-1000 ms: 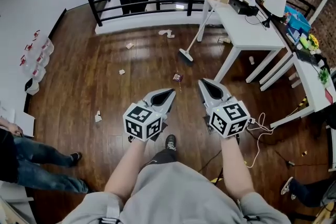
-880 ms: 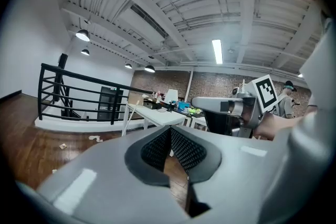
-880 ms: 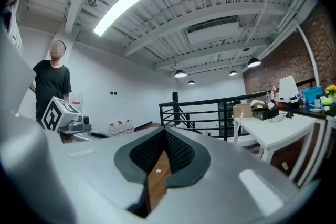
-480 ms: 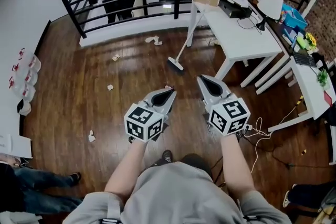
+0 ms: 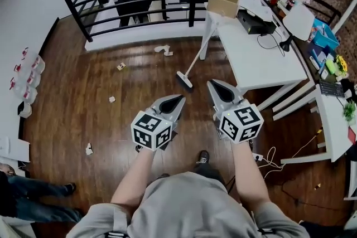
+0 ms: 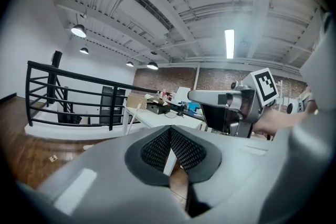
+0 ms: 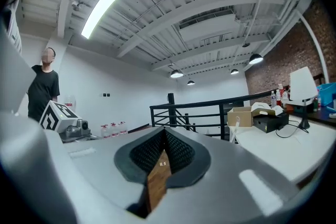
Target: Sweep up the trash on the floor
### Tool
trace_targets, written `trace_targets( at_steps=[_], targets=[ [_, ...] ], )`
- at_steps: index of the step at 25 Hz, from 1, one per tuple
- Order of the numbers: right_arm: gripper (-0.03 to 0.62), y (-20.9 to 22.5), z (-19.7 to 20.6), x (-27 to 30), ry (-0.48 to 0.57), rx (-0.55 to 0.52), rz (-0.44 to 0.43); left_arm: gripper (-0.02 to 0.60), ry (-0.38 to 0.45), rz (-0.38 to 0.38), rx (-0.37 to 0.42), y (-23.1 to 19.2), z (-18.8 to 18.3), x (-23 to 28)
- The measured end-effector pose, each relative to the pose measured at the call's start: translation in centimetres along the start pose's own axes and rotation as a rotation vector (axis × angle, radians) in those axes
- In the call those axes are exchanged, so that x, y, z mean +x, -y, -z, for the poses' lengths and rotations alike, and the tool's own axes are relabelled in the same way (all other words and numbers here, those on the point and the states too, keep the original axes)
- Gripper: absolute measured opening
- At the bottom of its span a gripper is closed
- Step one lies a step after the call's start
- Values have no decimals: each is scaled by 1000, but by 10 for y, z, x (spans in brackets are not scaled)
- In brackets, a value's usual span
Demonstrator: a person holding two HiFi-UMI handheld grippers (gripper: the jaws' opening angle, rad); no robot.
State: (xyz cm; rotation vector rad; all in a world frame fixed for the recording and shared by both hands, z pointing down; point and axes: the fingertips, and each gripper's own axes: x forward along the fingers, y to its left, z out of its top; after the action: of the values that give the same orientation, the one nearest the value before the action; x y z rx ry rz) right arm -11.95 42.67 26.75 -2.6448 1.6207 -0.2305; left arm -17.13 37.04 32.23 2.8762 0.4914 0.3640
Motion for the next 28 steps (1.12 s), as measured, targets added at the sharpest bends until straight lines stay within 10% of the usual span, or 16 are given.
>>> trace_targets(
  at_steps=[15,28],
  targets=[
    [0,143,-24,78,0,14,-147,6,20,-191,-22,-44,-43,125],
    [0,211,-24,207,-92,-45,-55,6,34,-86,-53,-170,-68,215]
  ],
)
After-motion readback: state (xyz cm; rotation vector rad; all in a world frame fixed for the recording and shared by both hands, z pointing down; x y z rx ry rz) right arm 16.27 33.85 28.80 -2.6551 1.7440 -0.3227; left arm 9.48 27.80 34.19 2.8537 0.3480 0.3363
